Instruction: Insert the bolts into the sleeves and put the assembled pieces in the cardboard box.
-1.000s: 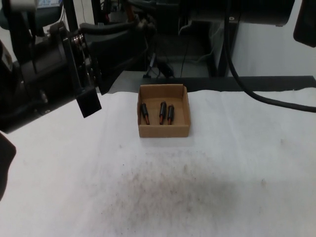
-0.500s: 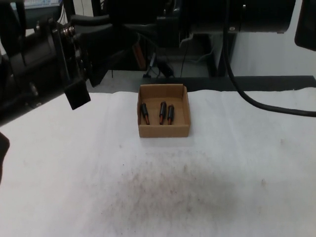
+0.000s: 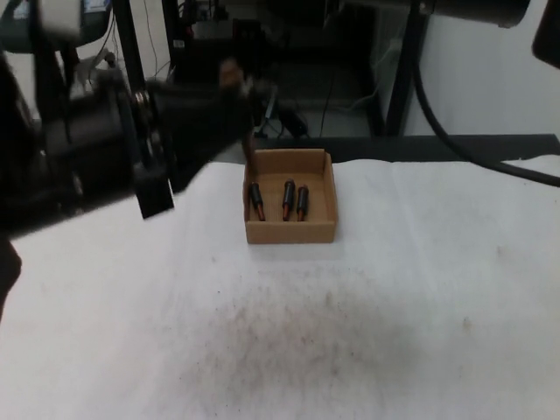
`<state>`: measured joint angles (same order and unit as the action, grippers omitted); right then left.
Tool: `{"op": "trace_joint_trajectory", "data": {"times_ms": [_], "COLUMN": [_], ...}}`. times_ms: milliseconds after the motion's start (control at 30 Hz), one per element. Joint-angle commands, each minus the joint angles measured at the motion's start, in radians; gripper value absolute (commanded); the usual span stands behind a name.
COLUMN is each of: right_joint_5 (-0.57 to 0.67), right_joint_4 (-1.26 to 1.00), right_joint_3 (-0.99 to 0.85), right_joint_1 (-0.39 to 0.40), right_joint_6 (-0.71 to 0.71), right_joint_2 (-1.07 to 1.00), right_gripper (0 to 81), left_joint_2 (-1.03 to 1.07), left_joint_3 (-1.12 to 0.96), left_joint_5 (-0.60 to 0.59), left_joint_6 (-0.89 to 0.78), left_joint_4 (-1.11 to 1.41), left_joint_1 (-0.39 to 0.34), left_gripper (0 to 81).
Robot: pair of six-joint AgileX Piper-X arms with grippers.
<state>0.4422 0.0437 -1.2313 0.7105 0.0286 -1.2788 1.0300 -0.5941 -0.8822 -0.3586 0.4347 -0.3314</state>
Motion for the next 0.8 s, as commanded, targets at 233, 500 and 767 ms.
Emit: {"op": "trace_joint_trajectory", "data": {"times_ms": [233,500,767], "right_joint_5": [-0.205,-0.205,-0.205], "right_joint_4": [0.221,0.297,0.369], "right_joint_3": [-0.006,-0.006,-0.006], "right_joint_1": [-0.037,-0.046,-0.082], "right_joint_6": [0.042,0.050,0.100], "right_joint_2": [0.013,0.024,0.057], "right_gripper": [0.6,0.6,0.6], "left_joint_2": [0.017,0.374,0.880], "left_joint_3": [-0.099,-0.437,-1.008], "left_joint_5": [0.614,0.513,0.320], "left_joint_6": [0.503,0.379,0.194], "left_joint_4": [-0.468,-0.679,-1.063], "left_joint_1": [0.002,-0.001,-0.011], "left_gripper": [0.2,0.2,0.2]}}
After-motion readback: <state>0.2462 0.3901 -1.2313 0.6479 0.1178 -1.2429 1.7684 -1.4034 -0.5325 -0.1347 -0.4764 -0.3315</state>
